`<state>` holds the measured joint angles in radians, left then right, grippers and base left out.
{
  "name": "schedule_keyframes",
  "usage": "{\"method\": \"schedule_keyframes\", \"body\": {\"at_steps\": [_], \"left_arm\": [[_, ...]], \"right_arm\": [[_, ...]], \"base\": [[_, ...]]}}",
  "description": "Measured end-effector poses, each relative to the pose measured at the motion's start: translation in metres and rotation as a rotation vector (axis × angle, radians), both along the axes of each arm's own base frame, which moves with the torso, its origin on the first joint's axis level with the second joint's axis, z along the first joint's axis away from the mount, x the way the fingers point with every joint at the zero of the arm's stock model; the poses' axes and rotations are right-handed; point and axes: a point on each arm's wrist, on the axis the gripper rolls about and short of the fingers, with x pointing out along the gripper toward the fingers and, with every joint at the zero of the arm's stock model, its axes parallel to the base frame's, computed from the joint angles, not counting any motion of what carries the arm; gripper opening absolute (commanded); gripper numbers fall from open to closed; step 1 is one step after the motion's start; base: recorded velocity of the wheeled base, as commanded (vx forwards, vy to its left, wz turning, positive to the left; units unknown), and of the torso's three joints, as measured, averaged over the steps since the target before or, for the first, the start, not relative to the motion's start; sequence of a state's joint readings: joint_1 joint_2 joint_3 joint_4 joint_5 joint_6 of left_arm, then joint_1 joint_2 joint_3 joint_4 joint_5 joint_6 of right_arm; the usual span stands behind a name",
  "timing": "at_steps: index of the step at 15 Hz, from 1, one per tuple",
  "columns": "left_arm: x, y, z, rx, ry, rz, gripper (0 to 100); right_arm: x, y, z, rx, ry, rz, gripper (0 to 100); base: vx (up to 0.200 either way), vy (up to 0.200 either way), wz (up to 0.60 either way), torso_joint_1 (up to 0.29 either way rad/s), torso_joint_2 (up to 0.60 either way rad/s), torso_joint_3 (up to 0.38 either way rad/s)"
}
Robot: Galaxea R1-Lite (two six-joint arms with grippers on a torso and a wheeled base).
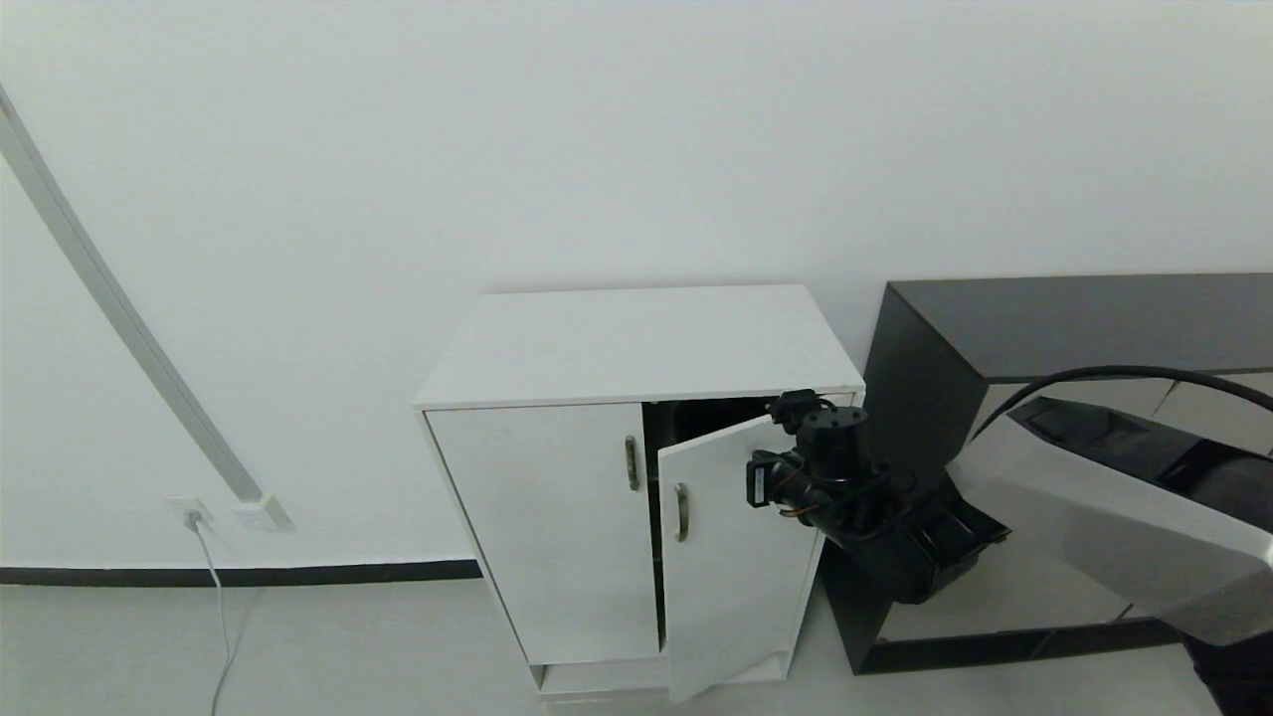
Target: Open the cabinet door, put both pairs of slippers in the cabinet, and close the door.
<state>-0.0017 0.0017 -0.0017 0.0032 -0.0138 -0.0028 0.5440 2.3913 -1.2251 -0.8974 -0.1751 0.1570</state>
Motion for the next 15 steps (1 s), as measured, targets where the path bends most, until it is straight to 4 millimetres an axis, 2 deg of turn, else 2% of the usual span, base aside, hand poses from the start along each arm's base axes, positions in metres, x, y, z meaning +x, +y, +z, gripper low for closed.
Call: {"method": "schedule_keyframes", "body": {"at_steps": [8,15], "left_arm": [[0.0,0.0,0.0,0.0,0.0,0.0,0],[0.0,0.0,0.0,0.0,0.0,0.0,0]], "right_arm": [[0.018,-0.002,-0.008,0.008,-0.014,-0.024,0],[0.034,-0.006,-0.005,0.008,-0.015,-0.047,0]], "base": [[0.0,0.0,0.0,0.0,0.0,0.0],[0.0,0.0,0.0,0.0,0.0,0.0]]}}
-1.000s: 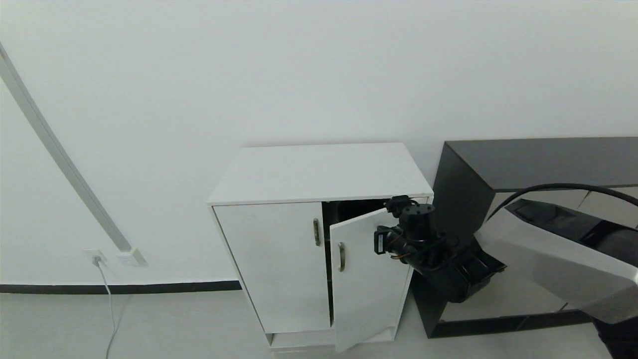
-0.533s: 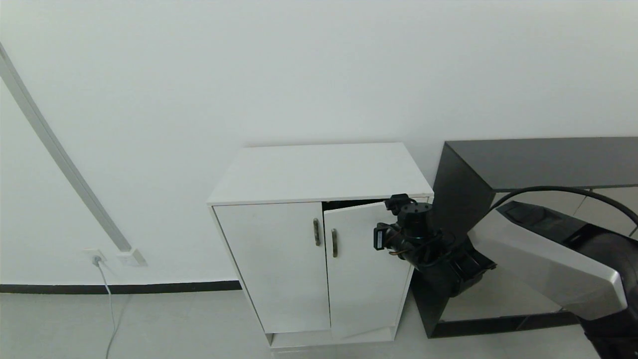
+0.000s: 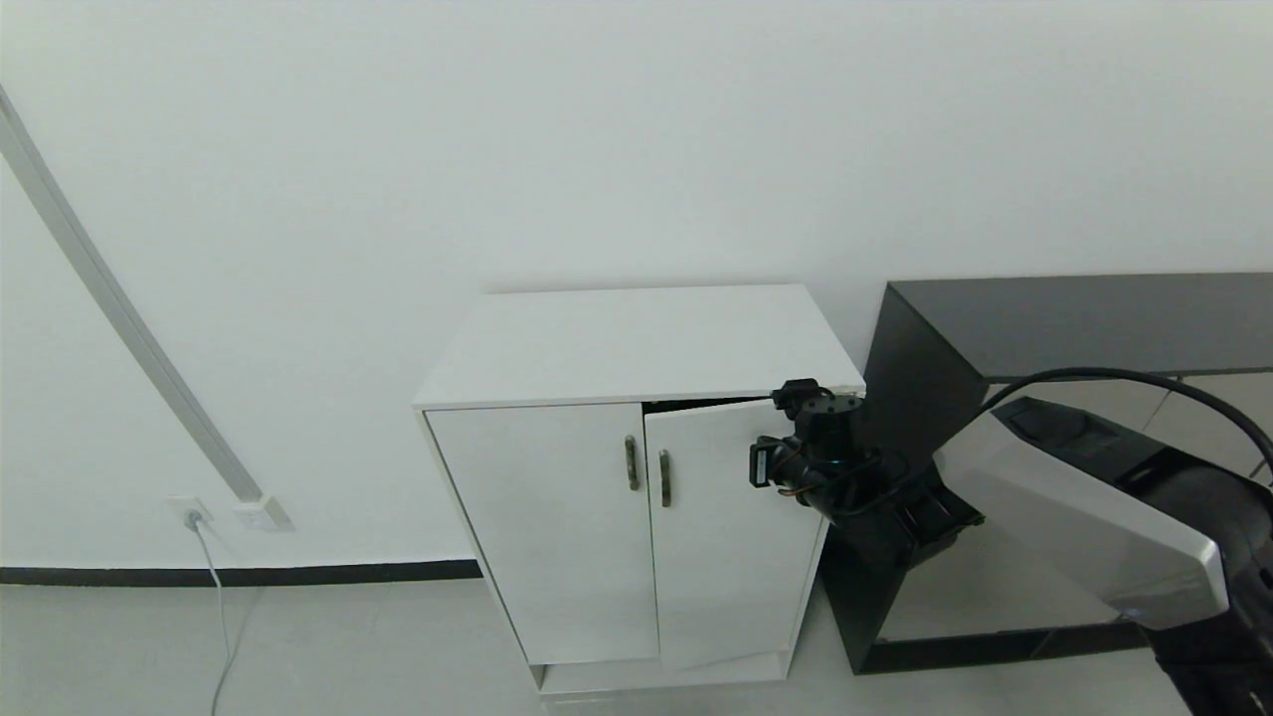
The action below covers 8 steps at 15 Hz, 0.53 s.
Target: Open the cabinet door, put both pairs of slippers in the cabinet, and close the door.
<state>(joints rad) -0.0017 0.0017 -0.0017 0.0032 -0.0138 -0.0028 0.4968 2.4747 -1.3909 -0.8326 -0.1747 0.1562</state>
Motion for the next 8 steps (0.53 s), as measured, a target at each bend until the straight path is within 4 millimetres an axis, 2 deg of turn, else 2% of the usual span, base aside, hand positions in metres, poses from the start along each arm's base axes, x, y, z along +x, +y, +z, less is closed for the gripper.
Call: {"method": "schedule_keyframes", "body": {"at_steps": [8], "left_arm": [[0.0,0.0,0.0,0.0,0.0,0.0,0]], "right_arm": [[0.0075,-0.0046,-0.0003,0.002,-0.007,-0.015,0]], "base": [[0.0,0.0,0.0,0.0,0.0,0.0]]}}
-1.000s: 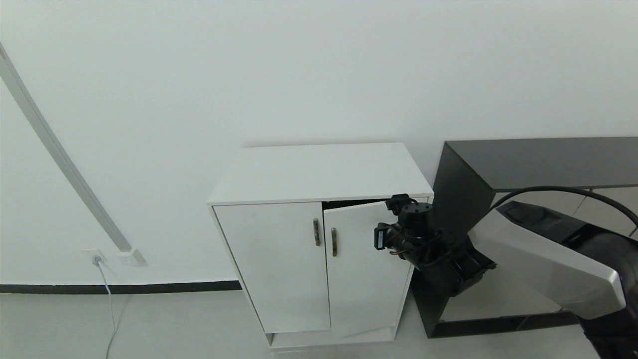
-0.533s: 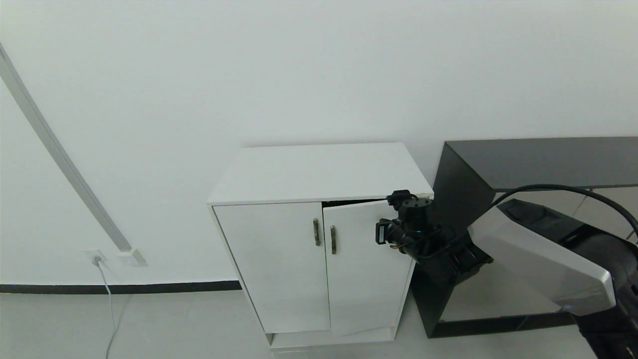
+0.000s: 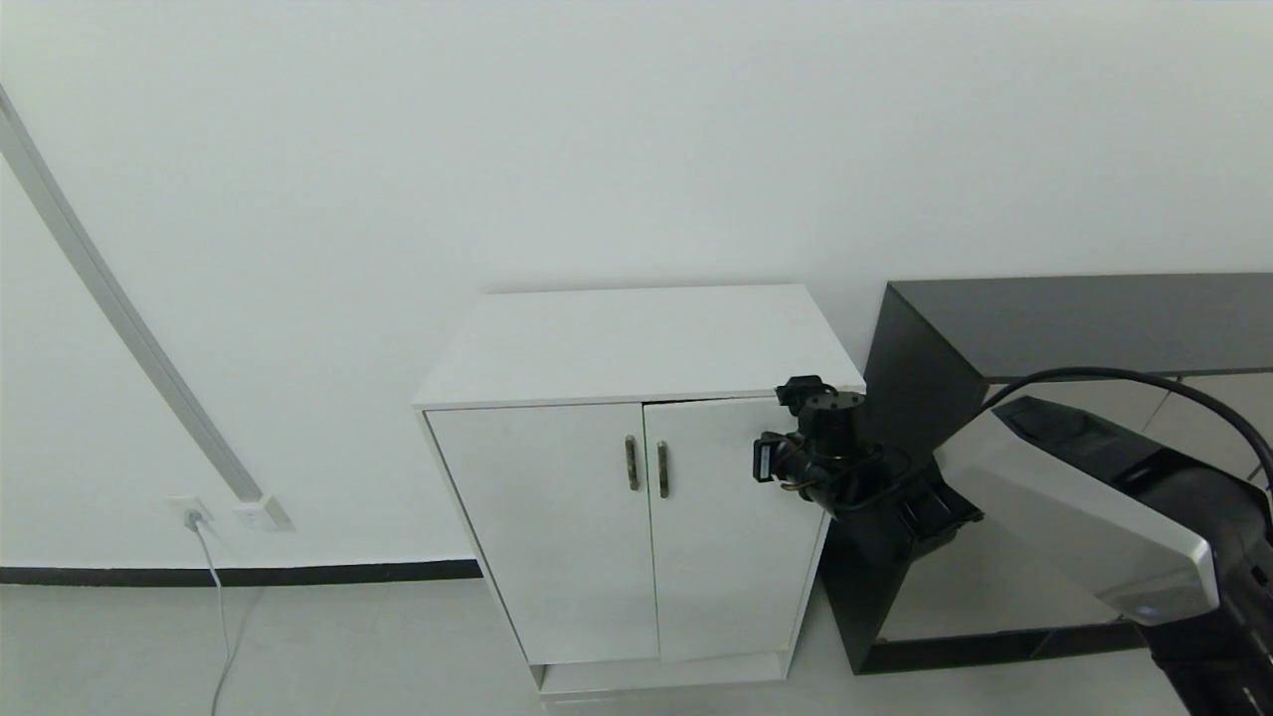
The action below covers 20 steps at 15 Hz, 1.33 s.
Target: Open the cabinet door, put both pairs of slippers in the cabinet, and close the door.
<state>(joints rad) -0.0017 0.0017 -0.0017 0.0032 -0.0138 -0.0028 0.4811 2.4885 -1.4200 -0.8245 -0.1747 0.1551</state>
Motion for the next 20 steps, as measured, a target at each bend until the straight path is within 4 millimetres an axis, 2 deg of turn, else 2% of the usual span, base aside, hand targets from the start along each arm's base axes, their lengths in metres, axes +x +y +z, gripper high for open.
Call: {"method": "schedule_keyframes", "body": {"at_steps": [20], "left_arm": [[0.0,0.0,0.0,0.0,0.0,0.0,0]], "right_arm": [[0.005,-0.0007,0.0041,0.004,-0.019,-0.007,0]], "base": [[0.0,0.0,0.0,0.0,0.0,0.0]]}}
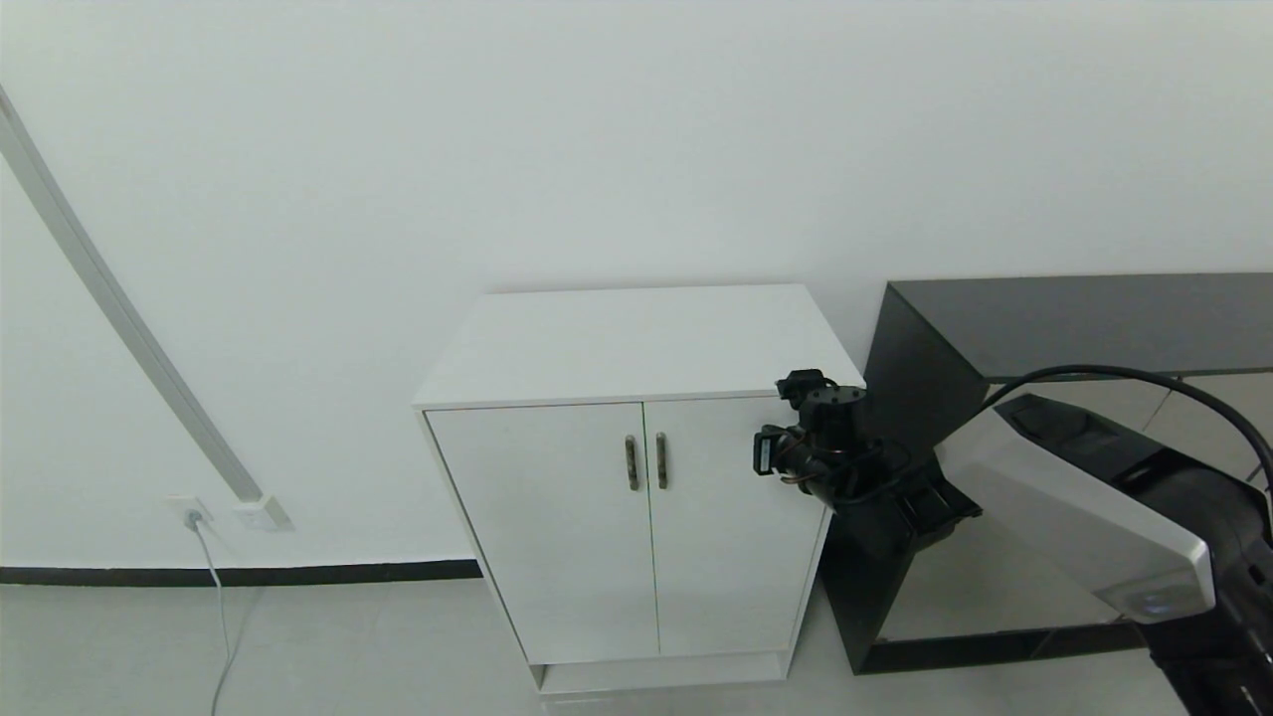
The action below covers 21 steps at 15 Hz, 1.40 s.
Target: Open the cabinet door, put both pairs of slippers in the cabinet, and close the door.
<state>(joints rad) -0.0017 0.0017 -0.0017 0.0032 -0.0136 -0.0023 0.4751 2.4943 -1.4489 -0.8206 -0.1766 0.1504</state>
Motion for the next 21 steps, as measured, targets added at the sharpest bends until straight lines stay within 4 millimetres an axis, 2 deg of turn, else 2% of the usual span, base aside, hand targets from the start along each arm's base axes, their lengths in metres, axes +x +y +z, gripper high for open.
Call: {"method": "schedule_keyframes", "body": {"at_steps": [3,5,8,11,15,18,21], "left_arm": [[0.0,0.0,0.0,0.0,0.0,0.0,0],[0.0,0.0,0.0,0.0,0.0,0.0,0],[0.0,0.0,0.0,0.0,0.0,0.0,0],[0.0,0.0,0.0,0.0,0.0,0.0,0],[0.0,0.0,0.0,0.0,0.0,0.0,0],[0.0,0.0,0.0,0.0,0.0,0.0,0],[0.0,0.0,0.0,-0.001,0.0,0.0,0]], "right_arm": [[-0.003,-0.001,-0.002,-0.006,0.012,0.001,0],[-0.017,0.002,-0.002,-0.02,0.038,0.019,0],[-0.041,0.001,0.011,-0.027,0.045,0.036,0],[-0.066,-0.014,0.032,-0.033,0.032,-0.005,0],[-0.105,-0.05,0.066,-0.049,0.016,-0.094,0],[-0.142,-0.089,0.094,-0.081,-0.017,-0.174,0],[-0.186,-0.124,0.109,-0.101,-0.033,-0.256,0]], "base": [[0.0,0.0,0.0,0.0,0.0,0.0],[0.0,0.0,0.0,0.0,0.0,0.0],[0.0,0.0,0.0,0.0,0.0,0.0],[0.0,0.0,0.0,0.0,0.0,0.0],[0.0,0.0,0.0,0.0,0.0,0.0],[0.0,0.0,0.0,0.0,0.0,0.0],[0.0,0.0,0.0,0.0,0.0,0.0]]}}
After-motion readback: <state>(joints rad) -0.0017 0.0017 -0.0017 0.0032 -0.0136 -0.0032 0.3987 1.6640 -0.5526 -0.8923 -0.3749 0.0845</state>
